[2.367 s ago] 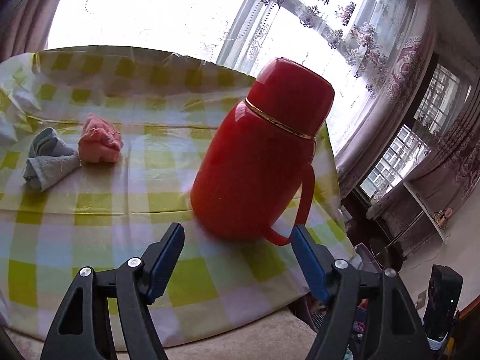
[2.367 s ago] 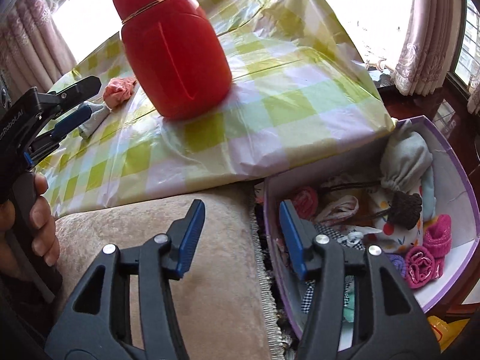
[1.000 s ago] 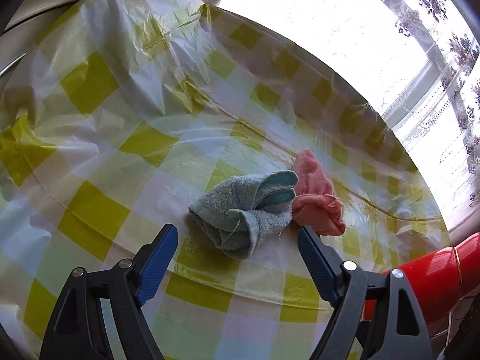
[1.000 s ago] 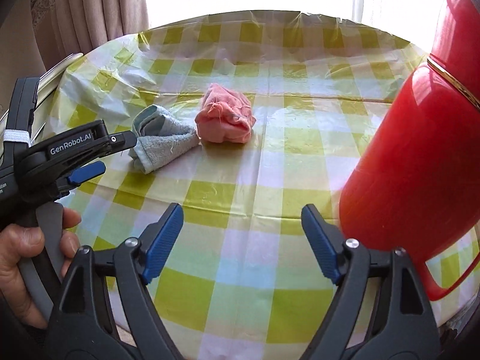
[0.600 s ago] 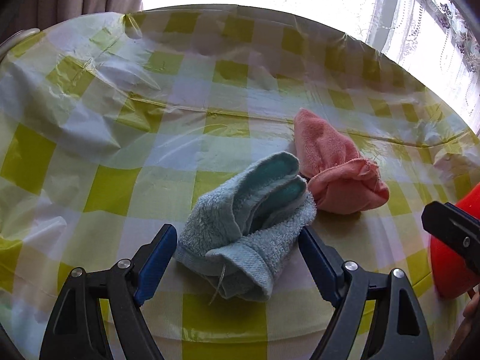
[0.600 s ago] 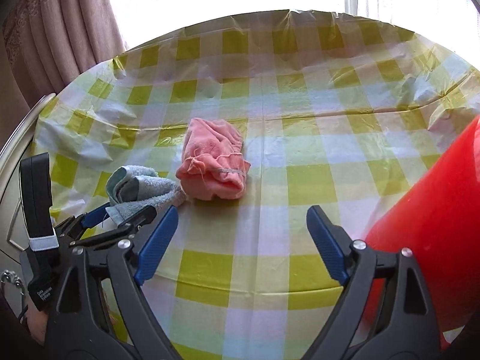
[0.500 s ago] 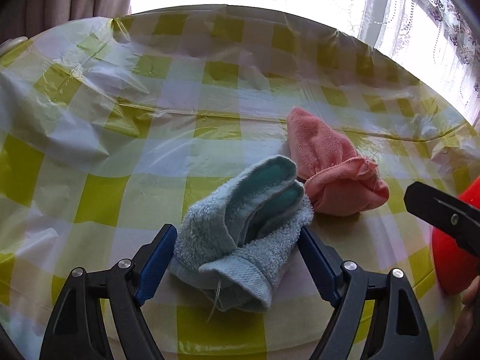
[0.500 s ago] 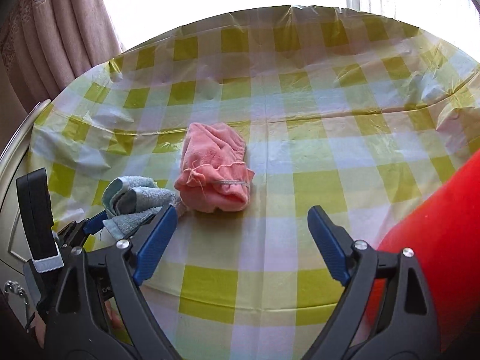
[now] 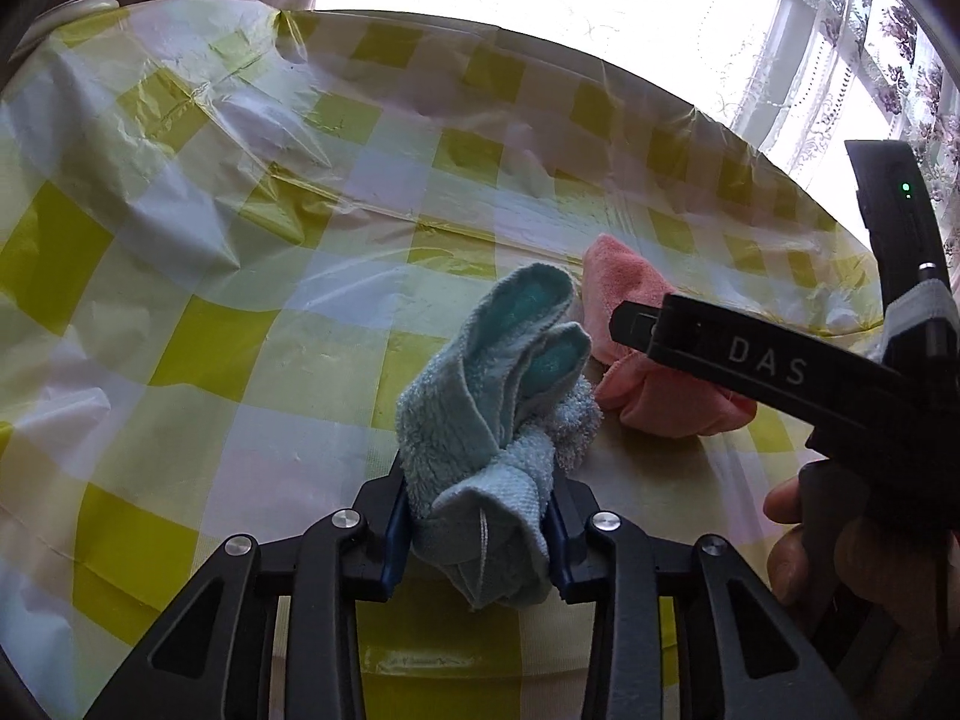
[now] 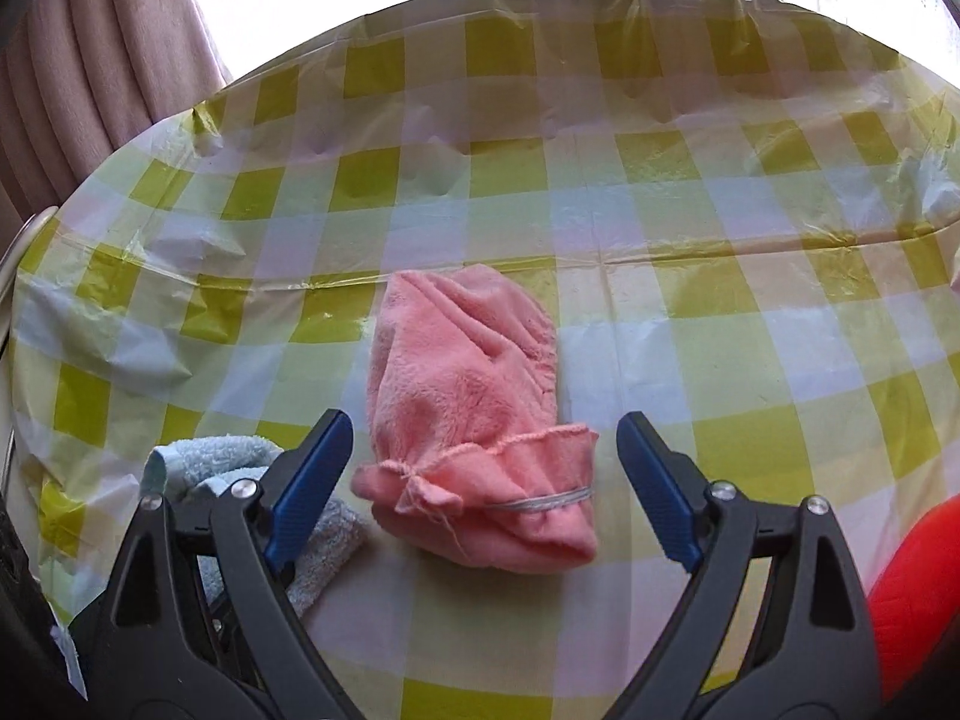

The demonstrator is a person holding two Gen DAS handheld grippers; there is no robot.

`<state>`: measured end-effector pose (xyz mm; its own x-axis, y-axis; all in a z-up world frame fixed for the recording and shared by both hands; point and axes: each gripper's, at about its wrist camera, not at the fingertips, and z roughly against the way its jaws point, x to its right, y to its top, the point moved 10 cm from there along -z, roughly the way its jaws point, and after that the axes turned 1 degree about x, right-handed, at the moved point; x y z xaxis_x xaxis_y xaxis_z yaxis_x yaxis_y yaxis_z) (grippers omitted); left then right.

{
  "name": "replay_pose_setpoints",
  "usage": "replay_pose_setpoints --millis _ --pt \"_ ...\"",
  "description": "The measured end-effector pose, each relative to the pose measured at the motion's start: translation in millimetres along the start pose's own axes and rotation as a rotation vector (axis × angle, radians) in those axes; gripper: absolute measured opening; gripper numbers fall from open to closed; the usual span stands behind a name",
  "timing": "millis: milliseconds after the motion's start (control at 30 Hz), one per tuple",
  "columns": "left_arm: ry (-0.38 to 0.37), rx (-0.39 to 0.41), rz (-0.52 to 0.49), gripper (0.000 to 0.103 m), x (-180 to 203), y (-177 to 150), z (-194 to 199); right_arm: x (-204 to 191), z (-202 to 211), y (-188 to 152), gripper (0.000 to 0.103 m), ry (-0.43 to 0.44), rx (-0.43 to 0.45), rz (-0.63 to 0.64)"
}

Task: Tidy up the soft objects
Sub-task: 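Grasp the light blue towel with the left tool while the right tool grasps the pink towel, then carry the blue and pink towels over the white box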

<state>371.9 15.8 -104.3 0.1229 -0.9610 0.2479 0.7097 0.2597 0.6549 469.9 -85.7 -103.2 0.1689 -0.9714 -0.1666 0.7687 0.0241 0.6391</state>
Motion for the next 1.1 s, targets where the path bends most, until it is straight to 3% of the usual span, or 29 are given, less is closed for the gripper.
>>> replay_pose_setpoints --millis 67,100,133,267,767,933,1100 --pt "-0.005 0.002 0.018 0.035 -0.7 -2.3 2.8 -0.7 -11.3 -1.2 0.088 -0.015 -0.018 0.034" --pt "-0.006 0.004 0.027 0.035 -1.1 -3.3 4.0 -0.6 -15.1 -2.7 0.081 -0.019 -0.027 0.051" --pt "-0.007 0.007 0.035 0.035 -1.0 -4.4 5.3 -0.5 -18.2 -5.8 0.061 -0.015 -0.041 0.062" --pt "0.019 0.013 0.037 0.033 -0.9 -8.8 9.9 -0.5 -11.6 -14.5 0.043 -0.022 -0.031 0.087" --pt "0.218 0.032 0.087 0.029 -20.2 -35.9 44.2 7.9 84.6 -87.4 0.039 -0.113 0.115 0.183" --pt "0.257 0.053 0.121 0.029 -27.5 -43.6 67.6 13.5 101.1 -98.3 0.039 -0.116 0.138 0.178" --pt "0.290 0.069 0.088 0.029 -20.2 -54.1 94.4 25.0 134.3 -94.9 0.039 -0.132 0.223 0.148"
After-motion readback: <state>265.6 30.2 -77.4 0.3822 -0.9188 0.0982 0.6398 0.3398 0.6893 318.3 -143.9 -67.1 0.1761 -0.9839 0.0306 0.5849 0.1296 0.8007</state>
